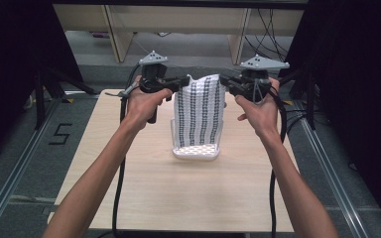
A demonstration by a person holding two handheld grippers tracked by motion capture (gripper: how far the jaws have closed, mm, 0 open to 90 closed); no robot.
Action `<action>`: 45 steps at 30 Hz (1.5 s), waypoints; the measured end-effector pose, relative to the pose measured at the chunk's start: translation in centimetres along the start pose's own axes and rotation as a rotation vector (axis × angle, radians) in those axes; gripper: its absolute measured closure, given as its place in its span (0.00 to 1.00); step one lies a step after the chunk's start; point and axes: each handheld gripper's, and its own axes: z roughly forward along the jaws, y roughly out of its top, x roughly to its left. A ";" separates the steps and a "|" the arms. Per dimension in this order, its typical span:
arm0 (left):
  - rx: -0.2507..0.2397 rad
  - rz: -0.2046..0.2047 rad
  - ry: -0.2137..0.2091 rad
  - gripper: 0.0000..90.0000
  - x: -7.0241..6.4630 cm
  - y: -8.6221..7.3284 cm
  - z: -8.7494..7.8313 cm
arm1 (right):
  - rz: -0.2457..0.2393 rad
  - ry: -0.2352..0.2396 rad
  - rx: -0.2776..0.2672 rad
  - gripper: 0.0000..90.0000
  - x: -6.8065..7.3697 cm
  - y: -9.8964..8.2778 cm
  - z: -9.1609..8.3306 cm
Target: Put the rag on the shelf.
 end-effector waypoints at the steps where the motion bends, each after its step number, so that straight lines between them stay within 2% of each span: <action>1: 0.000 0.000 0.000 0.96 0.0 0.0 0.0 | 0.000 0.000 0.000 0.97 0.0 0.0 0.0; 2: -0.006 -0.010 0.014 0.96 0.5 0.0 0.6 | 0.014 -0.015 0.009 0.97 -0.4 0.0 0.8; 3: -0.006 -0.010 0.014 0.96 0.5 0.0 0.6 | 0.014 -0.015 0.009 0.97 -0.4 0.0 0.8; 4: 0.004 -0.010 0.034 0.96 1.0 -0.1 1.3 | 0.018 -0.019 0.016 0.97 -0.8 0.0 1.7; 7: -0.004 -0.011 0.038 0.96 1.3 -0.1 1.8 | 0.008 -0.027 0.021 0.97 -1.2 -0.1 2.6; 8: 0.003 -0.026 0.055 0.95 2.0 -0.3 2.4 | 0.020 -0.033 0.032 0.97 -1.5 -0.4 3.6; 9: 0.003 -0.026 0.055 0.95 2.0 -0.3 2.4 | 0.020 -0.033 0.032 0.97 -1.5 -0.4 3.6; 10: 0.015 -0.049 0.066 0.95 2.7 -0.7 2.9 | 0.042 -0.026 0.050 0.97 -1.7 -0.7 4.5; 11: 0.015 -0.049 0.066 0.95 2.7 -0.7 2.9 | 0.049 -0.023 0.055 0.97 -1.8 -0.8 4.9; 12: 0.030 -0.061 0.079 0.95 3.2 -1.1 3.5 | 0.058 -0.026 0.069 0.97 -1.9 -1.0 5.3; 15: 0.034 -0.082 0.079 0.94 3.8 -1.4 4.0 | 0.050 -0.033 0.079 0.97 -2.2 -1.4 6.2; 17: 0.027 -0.105 0.072 0.94 4.2 -1.7 4.5 | 0.081 -0.044 0.103 0.97 -2.4 -1.8 7.1; 19: 0.042 -0.117 0.077 0.94 4.6 -2.1 4.9 | 0.077 -0.044 0.102 0.97 -2.6 -2.0 7.5; 21: 0.060 -0.120 0.084 0.94 4.9 -2.4 5.3 | 0.096 -0.041 0.116 0.97 -2.7 -2.2 8.0; 22: 0.067 -0.136 0.082 0.93 5.2 -2.7 5.6 | 0.110 -0.042 0.138 0.96 -2.8 -2.5 8.5; 26: 0.084 -0.128 0.088 0.93 5.4 -3.2 5.9 | 0.099 -0.063 0.166 0.96 -2.8 -2.9 9.1; 29: 0.107 -0.118 0.092 0.92 5.6 -3.8 6.4 | 0.114 -0.069 0.185 0.95 -2.8 -3.3 9.6; 31: 0.108 -0.127 0.087 0.90 5.7 -4.1 6.6 | 0.112 -0.086 0.199 0.95 -2.9 -3.6 9.7; 32: 0.118 -0.130 0.081 0.88 5.7 -4.4 6.8 | 0.113 -0.102 0.213 0.94 -3.0 -3.8 9.9; 35: 0.136 -0.131 0.081 0.83 5.8 -4.7 7.1 | 0.116 -0.111 0.229 0.92 -3.1 -4.0 10.1; 36: 0.146 -0.137 0.084 0.67 5.8 -4.8 7.2 | 0.121 -0.113 0.226 0.85 -3.2 -4.2 10.3; 37: 0.153 -0.152 0.077 0.67 5.9 -4.9 7.4 | 0.121 -0.113 0.226 0.85 -3.2 -4.2 10.3; 38: 0.189 -0.170 0.062 0.48 6.1 -5.0 7.6 | 0.136 -0.109 0.231 0.74 -3.1 -4.2 10.5; 39: 0.194 -0.160 0.091 0.44 6.0 -5.1 7.6 | 0.128 -0.113 0.226 0.72 -3.1 -4.2 10.6; 40: 0.194 -0.160 0.091 0.41 6.0 -5.1 7.6 | 0.128 -0.113 0.226 0.72 -3.1 -4.2 10.6; 41: 0.198 -0.148 0.104 0.38 6.1 -5.1 7.6 | 0.134 -0.110 0.233 0.67 -3.0 -4.1 10.6; 43: 0.204 -0.140 0.104 0.34 6.2 -5.1 7.4 | 0.136 -0.115 0.229 0.66 -2.9 -4.1 10.6; 45: 0.196 -0.137 0.106 0.34 6.2 -5.1 7.2 | 0.140 -0.084 0.230 0.62 -2.7 -3.9 10.3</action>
